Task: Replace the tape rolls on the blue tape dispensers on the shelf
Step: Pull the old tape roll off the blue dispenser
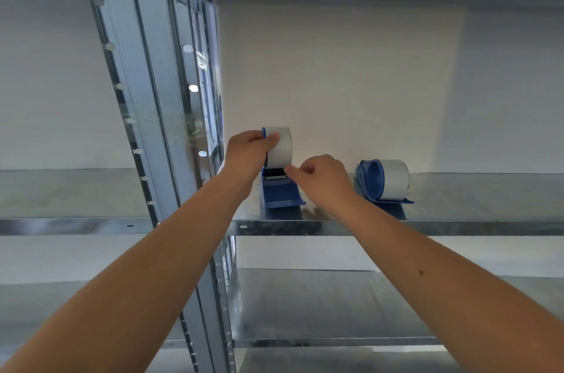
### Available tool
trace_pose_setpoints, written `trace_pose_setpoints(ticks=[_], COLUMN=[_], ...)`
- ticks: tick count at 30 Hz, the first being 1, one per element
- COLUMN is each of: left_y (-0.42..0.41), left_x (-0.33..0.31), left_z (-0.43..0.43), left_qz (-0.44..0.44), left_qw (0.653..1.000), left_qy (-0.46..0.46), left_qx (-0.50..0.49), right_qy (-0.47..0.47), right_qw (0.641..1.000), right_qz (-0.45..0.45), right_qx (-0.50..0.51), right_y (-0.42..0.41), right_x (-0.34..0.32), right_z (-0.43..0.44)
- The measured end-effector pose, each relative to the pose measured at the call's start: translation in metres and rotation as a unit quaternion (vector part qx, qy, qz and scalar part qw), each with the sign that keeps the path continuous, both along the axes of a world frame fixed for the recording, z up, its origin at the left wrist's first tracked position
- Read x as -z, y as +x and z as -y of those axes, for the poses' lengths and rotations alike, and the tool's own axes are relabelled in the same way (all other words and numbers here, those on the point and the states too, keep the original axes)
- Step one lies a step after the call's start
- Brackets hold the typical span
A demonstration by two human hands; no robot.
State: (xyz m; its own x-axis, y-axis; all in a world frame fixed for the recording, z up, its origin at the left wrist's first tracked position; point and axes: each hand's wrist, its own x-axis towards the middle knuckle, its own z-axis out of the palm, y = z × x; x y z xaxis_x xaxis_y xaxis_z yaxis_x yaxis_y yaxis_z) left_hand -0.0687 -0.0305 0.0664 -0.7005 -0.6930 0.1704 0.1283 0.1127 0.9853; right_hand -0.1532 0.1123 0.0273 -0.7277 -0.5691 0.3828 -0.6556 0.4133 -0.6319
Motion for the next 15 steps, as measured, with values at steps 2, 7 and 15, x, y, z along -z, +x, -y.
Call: trace_pose_setpoints(ticks=[2,7,15], left_y=[-0.002,-0.005,-0.009], left_x=[0.001,0.004,0.001], left_z=[0.000,0.003,0.002], left_qz=[-0.006,-0.027,-0.024], left_qw=[1.000,0.999,0.998], left_qy=[0.009,0.019,0.044], left_qx=[0.005,0.017,-0.034], right_qy=[-0.065,-0.179,-0.211], right_qw=[0.996,0.956,0.945], right_qz=[0.038,0.232,0.247], right_qx=[0.037,-0.027,-0.044], right_y=[-0.003,-0.001,-0.004], right_x=[-0.011,-0.034,-0.031], right_z=[0.004,0.018,0.019])
